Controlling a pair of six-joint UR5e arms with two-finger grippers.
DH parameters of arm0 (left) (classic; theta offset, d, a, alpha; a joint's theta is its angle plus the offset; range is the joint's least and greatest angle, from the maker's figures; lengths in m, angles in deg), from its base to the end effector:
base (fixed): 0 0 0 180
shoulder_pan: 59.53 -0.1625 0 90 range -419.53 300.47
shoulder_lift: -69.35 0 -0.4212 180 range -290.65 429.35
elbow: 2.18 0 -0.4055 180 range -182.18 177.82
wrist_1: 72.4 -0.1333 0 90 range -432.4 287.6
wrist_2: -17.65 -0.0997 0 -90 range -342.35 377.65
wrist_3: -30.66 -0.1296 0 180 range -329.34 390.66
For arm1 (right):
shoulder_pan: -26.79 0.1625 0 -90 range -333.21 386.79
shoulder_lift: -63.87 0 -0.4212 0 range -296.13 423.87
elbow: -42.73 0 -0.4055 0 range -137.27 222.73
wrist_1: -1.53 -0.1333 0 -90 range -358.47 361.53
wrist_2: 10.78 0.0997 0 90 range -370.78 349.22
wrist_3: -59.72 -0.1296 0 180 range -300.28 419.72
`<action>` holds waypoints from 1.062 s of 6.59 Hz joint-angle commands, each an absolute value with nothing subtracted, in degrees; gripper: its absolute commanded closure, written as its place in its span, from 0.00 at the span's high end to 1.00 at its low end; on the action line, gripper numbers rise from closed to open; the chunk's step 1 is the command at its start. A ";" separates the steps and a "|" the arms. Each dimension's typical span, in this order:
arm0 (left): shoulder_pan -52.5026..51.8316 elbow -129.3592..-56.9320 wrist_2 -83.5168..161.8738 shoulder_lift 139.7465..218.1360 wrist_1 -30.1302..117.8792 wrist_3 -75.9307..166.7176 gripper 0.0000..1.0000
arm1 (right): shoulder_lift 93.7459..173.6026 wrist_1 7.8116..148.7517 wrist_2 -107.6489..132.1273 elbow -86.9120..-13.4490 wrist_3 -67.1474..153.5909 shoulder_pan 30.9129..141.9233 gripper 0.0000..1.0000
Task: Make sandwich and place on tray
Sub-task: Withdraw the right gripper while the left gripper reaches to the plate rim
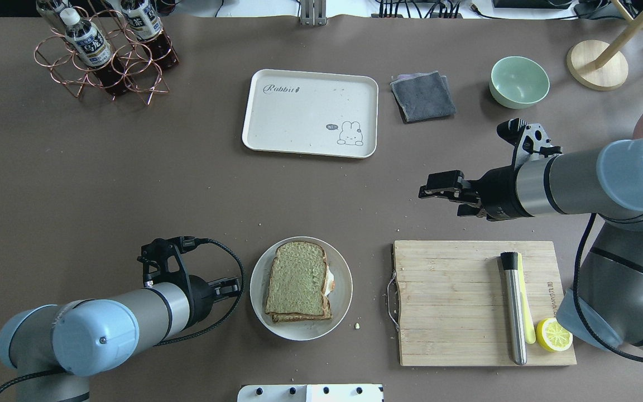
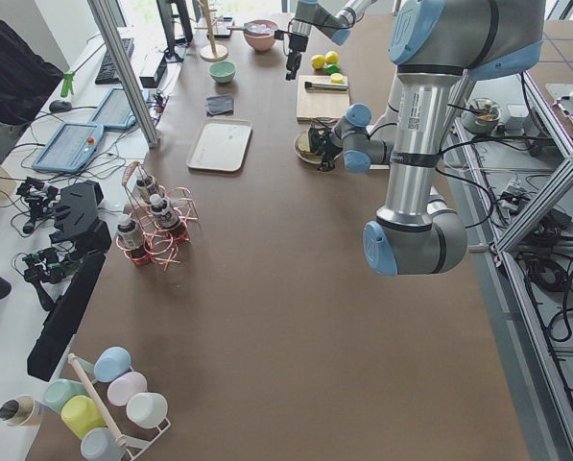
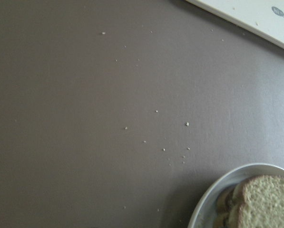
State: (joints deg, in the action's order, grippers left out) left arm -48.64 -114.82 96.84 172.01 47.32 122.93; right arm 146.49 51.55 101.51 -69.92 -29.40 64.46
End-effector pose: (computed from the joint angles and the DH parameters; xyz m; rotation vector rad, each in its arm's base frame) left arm 0.5405 -0.2645 0.3025 0.2535 1.1201 -0.3110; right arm -0.3855 -0.4039 0.3246 0.0780 -1.2528 0.3186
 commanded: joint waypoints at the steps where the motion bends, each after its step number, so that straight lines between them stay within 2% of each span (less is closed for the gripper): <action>1: -49.34 -112.67 96.31 173.93 47.30 123.12 0.59 | 146.66 51.54 101.46 -69.77 -29.13 64.67 1.00; 3: -49.34 -110.12 95.96 176.39 47.30 123.21 0.59 | 146.40 51.54 101.10 -69.42 -29.13 64.67 1.00; 4: -49.51 -108.97 95.78 177.18 47.30 123.21 0.52 | 146.31 51.54 101.01 -69.25 -29.13 64.67 1.00; 5: -49.51 -108.35 95.78 177.45 47.39 123.47 0.32 | 146.22 51.54 100.84 -69.07 -29.13 64.67 1.00; 7: -49.60 -107.56 95.78 177.98 47.39 123.48 0.05 | 146.22 51.54 100.84 -68.90 -29.13 64.67 1.00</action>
State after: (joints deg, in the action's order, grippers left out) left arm -49.57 -107.99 95.79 177.60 47.38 123.46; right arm 146.23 51.54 100.86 -69.00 -29.13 64.67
